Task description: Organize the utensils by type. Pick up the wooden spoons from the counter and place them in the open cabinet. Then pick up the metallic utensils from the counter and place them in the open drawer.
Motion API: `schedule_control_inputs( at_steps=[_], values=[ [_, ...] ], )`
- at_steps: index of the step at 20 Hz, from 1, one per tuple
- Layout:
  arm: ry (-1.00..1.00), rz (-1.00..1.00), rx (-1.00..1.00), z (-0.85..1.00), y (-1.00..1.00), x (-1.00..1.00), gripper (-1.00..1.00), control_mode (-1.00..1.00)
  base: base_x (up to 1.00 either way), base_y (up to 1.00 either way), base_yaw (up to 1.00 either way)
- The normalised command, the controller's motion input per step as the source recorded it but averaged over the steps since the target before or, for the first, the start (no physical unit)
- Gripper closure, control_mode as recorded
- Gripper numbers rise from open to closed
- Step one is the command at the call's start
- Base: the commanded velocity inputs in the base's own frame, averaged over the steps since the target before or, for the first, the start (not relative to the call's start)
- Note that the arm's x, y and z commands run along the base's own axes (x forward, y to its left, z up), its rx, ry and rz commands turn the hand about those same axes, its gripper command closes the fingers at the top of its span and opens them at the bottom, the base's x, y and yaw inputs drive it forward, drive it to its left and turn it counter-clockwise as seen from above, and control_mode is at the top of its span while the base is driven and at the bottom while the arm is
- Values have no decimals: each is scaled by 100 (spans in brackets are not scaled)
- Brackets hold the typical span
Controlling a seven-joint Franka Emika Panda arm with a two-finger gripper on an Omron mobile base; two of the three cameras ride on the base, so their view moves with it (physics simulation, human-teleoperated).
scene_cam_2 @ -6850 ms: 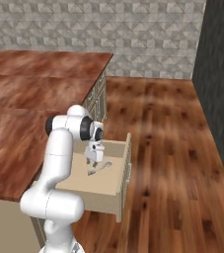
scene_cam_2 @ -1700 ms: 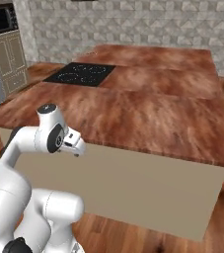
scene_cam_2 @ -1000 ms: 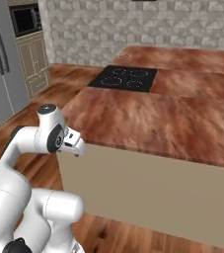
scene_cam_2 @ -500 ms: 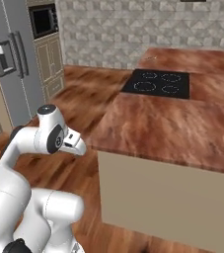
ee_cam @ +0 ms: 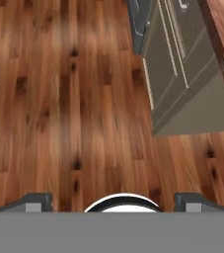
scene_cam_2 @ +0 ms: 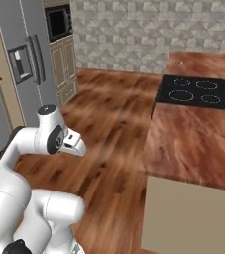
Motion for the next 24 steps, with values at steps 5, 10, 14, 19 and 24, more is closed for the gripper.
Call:
schedule_control_inputs(
  at_steps=[5, 10, 14, 19, 24],
  values=[
    [0, 0, 0, 0, 0, 0, -100, 100, 86, 81, -15],
    [0, 0, 0, 0, 0, 0, -100, 100, 93, 71, -18],
    [0, 0, 0, 0, 0, 0, -100, 100, 100, 47, -19],
    [0, 0, 0, 0, 0, 0, -100, 100, 100, 41, -18],
    [0, 0, 0, 0, 0, 0, -100, 100, 100, 26, -16]
  ],
)
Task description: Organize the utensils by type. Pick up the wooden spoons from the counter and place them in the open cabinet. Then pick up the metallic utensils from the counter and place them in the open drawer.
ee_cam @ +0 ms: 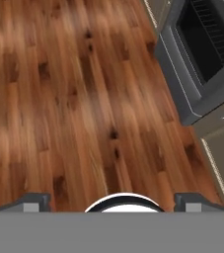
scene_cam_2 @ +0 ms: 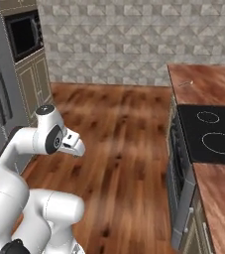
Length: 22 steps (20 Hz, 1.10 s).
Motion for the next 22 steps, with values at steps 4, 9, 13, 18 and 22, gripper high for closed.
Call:
schedule_control_inputs(
  at_steps=[4, 9, 13, 18, 22],
  values=[
    [0, 0, 0, 0, 0, 0, -100, 100, 100, 18, -17],
    [0, 0, 0, 0, 0, 0, -100, 100, 100, 17, -18],
    [0, 0, 0, 0, 0, 0, -100, 100, 100, 15, -21],
    [0, 0, 0, 0, 0, 0, -100, 100, 100, 23, -29],
    [0, 0, 0, 0, 0, 0, -100, 100, 98, 29, -37]
  ],
)
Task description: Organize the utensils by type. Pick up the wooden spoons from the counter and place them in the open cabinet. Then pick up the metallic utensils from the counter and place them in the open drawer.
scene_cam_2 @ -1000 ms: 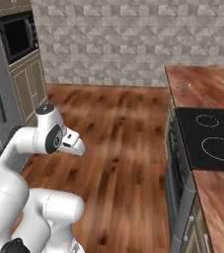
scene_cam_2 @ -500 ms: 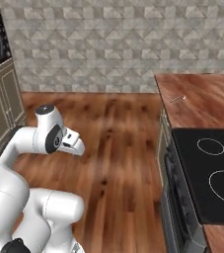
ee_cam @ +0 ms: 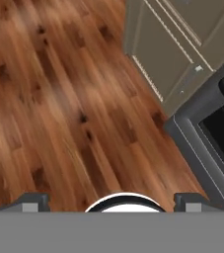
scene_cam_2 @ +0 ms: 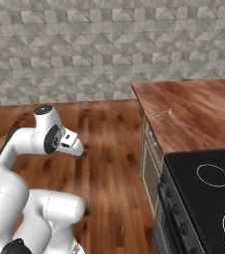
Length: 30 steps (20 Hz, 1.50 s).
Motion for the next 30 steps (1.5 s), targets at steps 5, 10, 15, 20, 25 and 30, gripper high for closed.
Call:
schedule_control_inputs(
  at_steps=[5, 10, 15, 20, 25, 30],
  values=[
    [0, 0, 0, 0, 0, 0, -100, 100, 84, 32, -53],
    [0, 0, 0, 0, 0, 0, -100, 100, 68, 32, -68],
    [0, 0, 0, 0, 0, 0, -100, 100, 62, 36, -74],
    [0, 0, 0, 0, 0, 0, -100, 100, 55, 54, -54],
    [0, 0, 0, 0, 0, 0, -100, 100, 55, 66, -54],
    [0, 0, 0, 0, 0, 0, -100, 100, 54, 61, -57]
  ],
)
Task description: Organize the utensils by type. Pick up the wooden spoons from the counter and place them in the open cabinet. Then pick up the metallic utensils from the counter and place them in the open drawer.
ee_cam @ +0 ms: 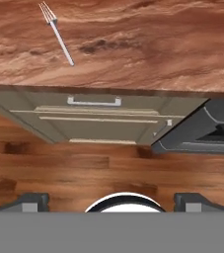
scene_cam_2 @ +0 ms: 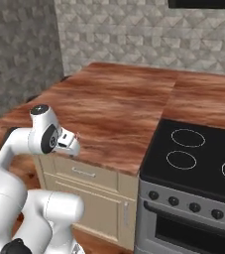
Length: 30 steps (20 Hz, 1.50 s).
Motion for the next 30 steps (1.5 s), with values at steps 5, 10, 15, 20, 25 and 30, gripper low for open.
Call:
schedule_control_inputs(
  at_steps=[5, 10, 15, 20, 25, 30],
  values=[
    [0, 0, 0, 0, 0, 0, -100, 100, 55, 48, -45],
    [0, 0, 0, 0, 0, 0, -100, 100, 41, 45, -18],
    [0, 0, 0, 0, 0, 0, -100, 100, 37, 41, -4],
    [0, 0, 0, 0, 0, 0, -100, 100, 61, 22, 0],
    [0, 0, 0, 0, 0, 0, -100, 100, 49, 9, 0],
    [0, 0, 0, 0, 0, 0, -100, 100, 0, 0, 0]
  ],
)
